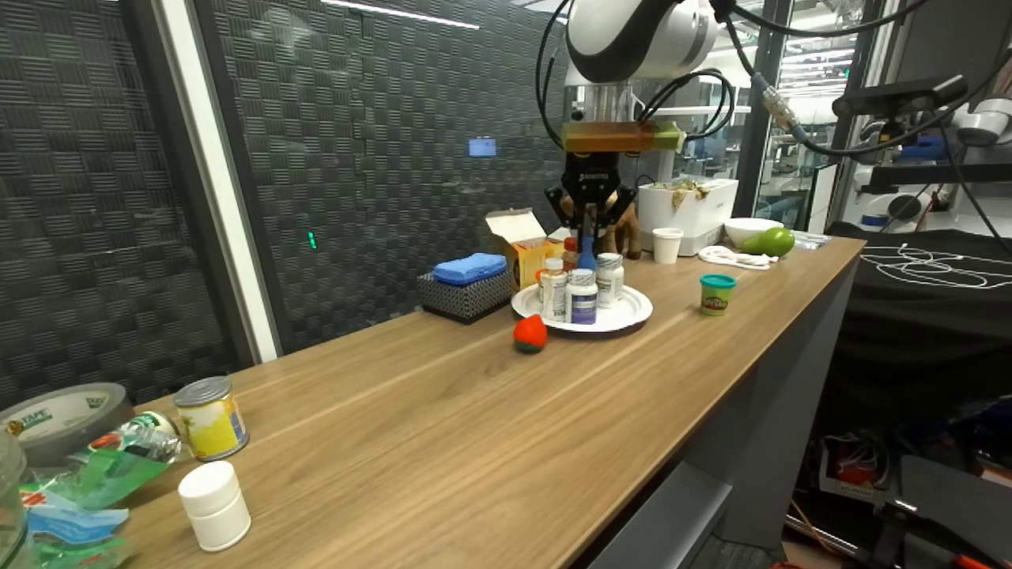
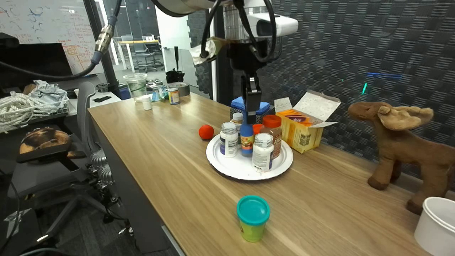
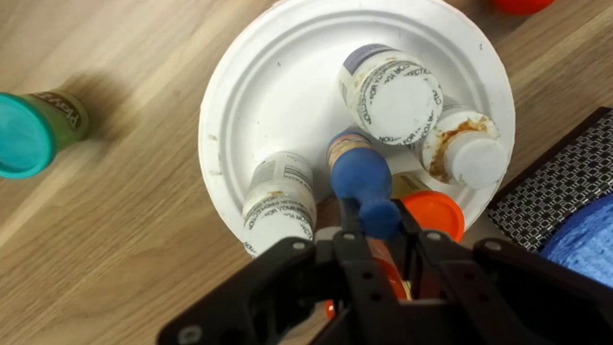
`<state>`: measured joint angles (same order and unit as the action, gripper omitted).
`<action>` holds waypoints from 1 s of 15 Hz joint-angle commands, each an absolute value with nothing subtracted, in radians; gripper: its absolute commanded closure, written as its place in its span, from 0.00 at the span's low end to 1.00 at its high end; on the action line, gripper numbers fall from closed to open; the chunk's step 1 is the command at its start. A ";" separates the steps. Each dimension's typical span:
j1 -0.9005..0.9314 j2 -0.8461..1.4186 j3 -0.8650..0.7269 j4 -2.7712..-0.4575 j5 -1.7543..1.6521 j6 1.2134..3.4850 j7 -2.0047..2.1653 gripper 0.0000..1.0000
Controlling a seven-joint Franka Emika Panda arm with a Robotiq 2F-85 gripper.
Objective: Put the bottles and orange plushie that are around the white plate on the white plate
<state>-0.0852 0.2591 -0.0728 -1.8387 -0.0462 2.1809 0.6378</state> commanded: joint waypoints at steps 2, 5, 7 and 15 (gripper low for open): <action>-0.065 0.276 -0.093 -1.822 -0.023 2.207 0.640 0.95; -0.065 0.278 -0.094 -1.824 -0.023 2.209 0.639 0.95; -0.065 0.276 -0.095 -1.826 -0.023 2.209 0.637 0.94; -0.063 0.256 -0.100 -1.840 -0.030 2.224 0.643 0.10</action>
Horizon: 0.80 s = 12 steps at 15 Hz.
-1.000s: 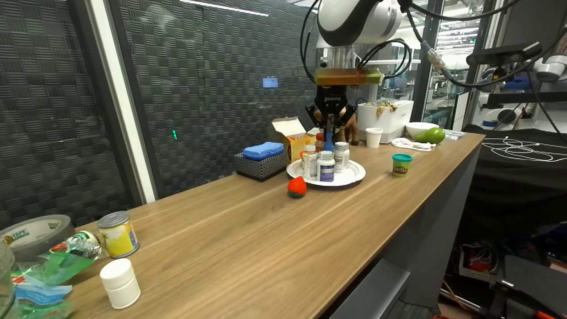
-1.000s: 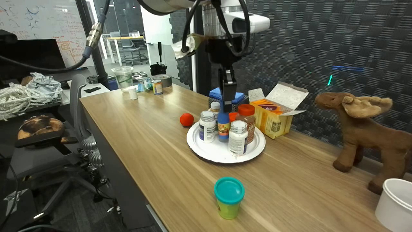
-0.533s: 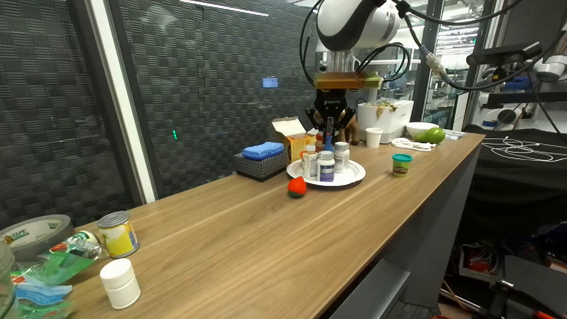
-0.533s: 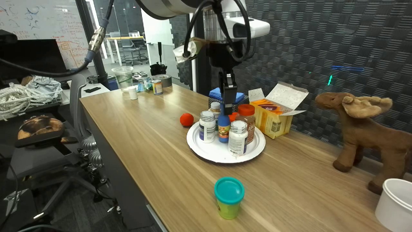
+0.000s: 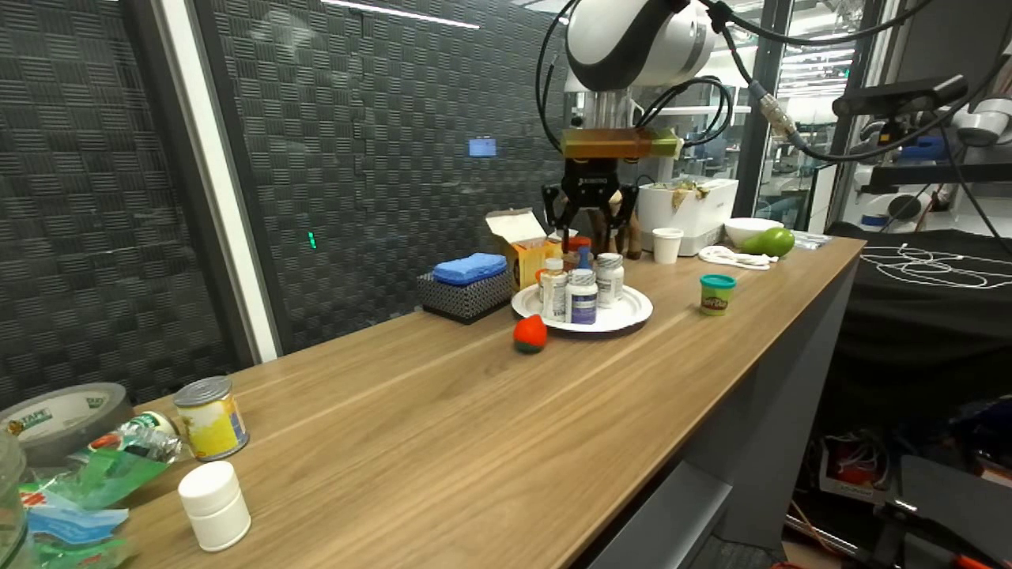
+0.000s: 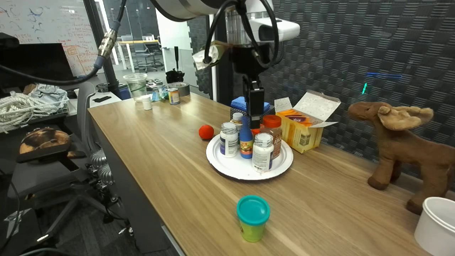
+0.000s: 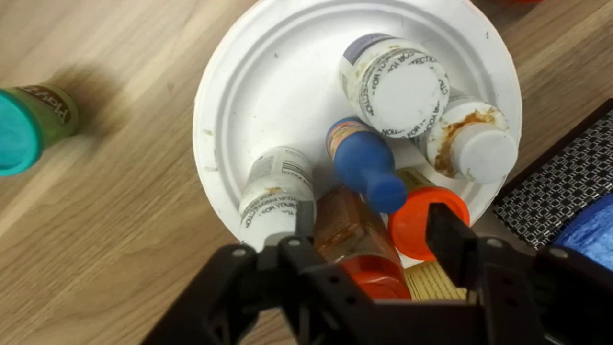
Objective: Put the bottles and orange plushie that are around the white plate on the white plate
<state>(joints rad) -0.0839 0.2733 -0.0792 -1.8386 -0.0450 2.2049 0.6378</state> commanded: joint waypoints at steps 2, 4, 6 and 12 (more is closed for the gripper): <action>-0.057 0.230 -0.105 -1.859 -0.049 2.227 0.654 0.01; -0.053 0.185 -0.111 -1.891 -0.071 2.211 0.651 0.00; -0.052 0.128 -0.121 -1.938 -0.108 2.217 0.658 0.00; -0.112 -0.001 -0.158 -2.094 -0.118 2.247 0.594 0.00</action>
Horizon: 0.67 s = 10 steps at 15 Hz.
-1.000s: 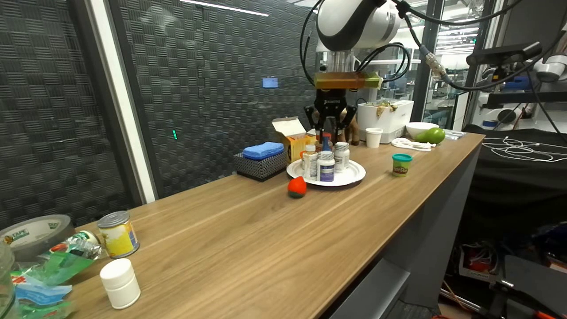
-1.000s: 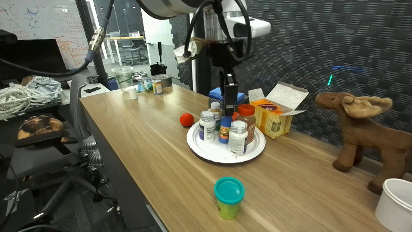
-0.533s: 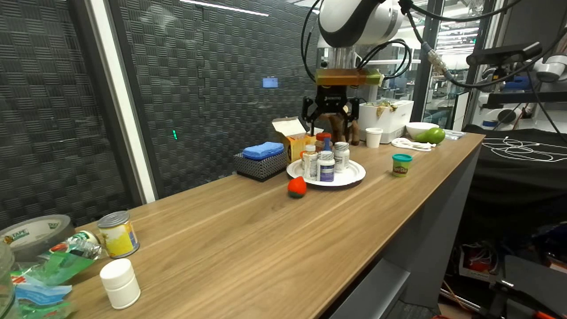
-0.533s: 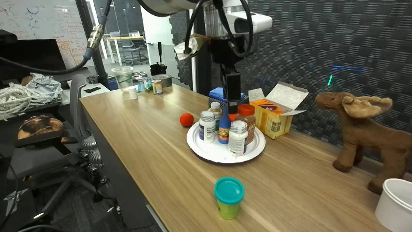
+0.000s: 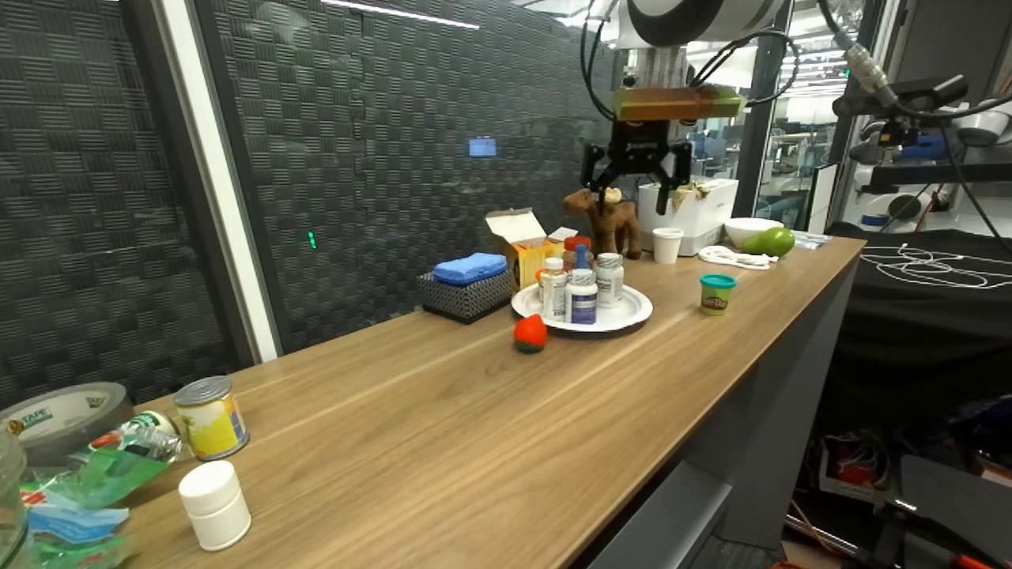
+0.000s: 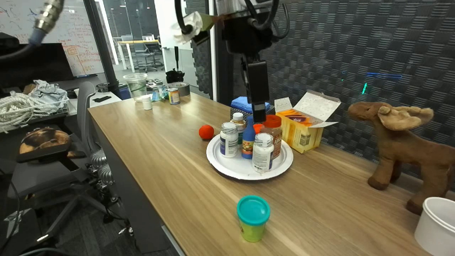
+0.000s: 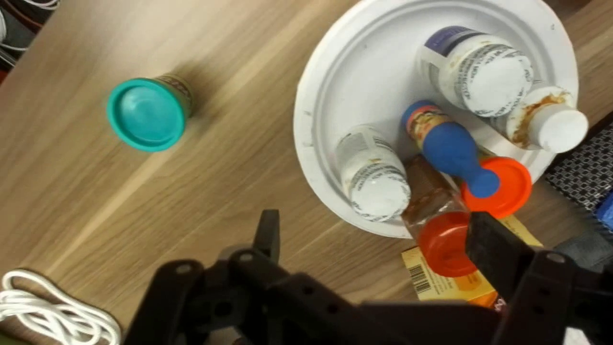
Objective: Put the bottles and orange plushie that are around the white plate on the white plate
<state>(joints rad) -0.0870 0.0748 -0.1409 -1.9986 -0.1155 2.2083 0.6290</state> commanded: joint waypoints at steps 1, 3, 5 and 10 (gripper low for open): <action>-0.123 -0.005 -0.164 -2.108 -0.115 2.248 0.580 0.00; -0.143 0.002 -0.176 -2.122 -0.117 2.242 0.567 0.00; -0.157 0.018 -0.186 -2.125 -0.134 2.234 0.580 0.00; -0.179 0.032 -0.202 -2.143 -0.143 2.208 0.587 0.00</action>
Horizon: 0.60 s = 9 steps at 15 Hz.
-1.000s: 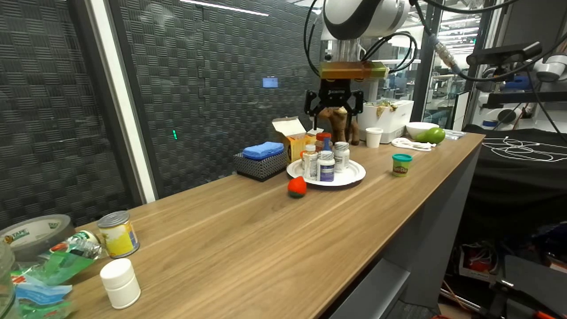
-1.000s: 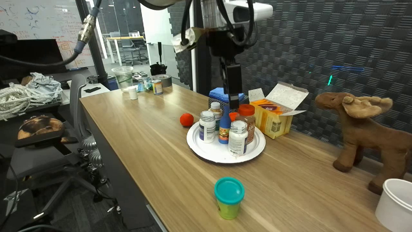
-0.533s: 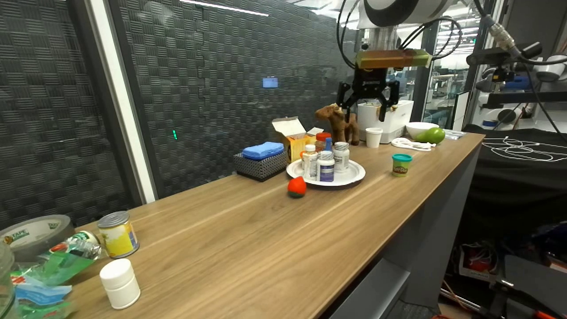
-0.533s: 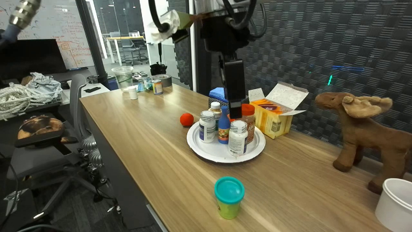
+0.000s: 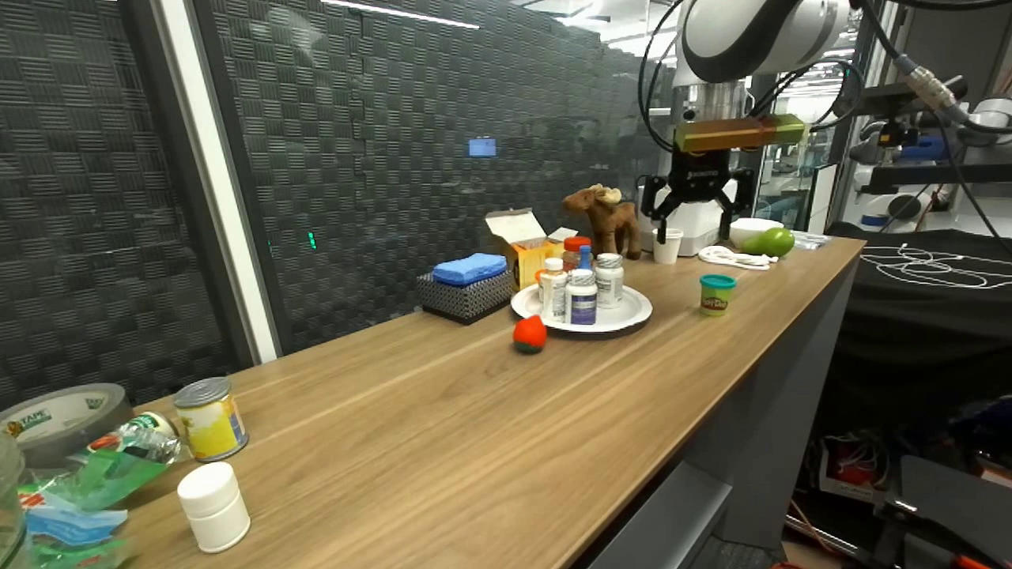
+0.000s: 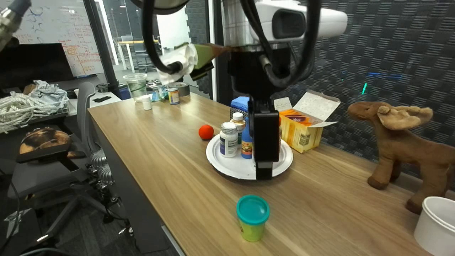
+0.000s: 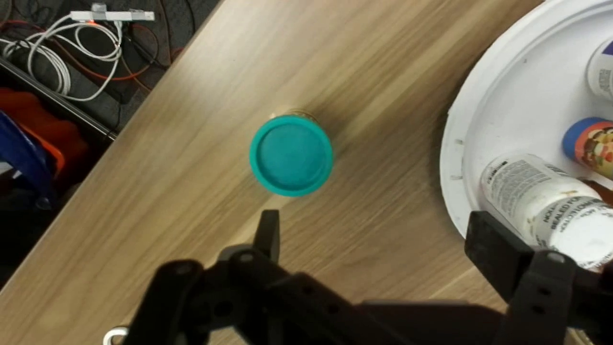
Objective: Put the bottles and orange plushie that are around the white plate on the white plate
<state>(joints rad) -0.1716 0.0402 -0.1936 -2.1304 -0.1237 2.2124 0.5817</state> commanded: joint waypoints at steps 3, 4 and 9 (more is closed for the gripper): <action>-0.191 0.029 -0.210 -2.164 -0.127 2.204 0.581 0.00; -0.194 0.029 -0.213 -2.171 -0.122 2.203 0.579 0.00; -0.211 0.054 -0.224 -2.189 -0.051 2.222 0.537 0.00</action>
<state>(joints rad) -0.2028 0.0497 -0.2177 -2.1813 -0.1043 2.2078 0.5782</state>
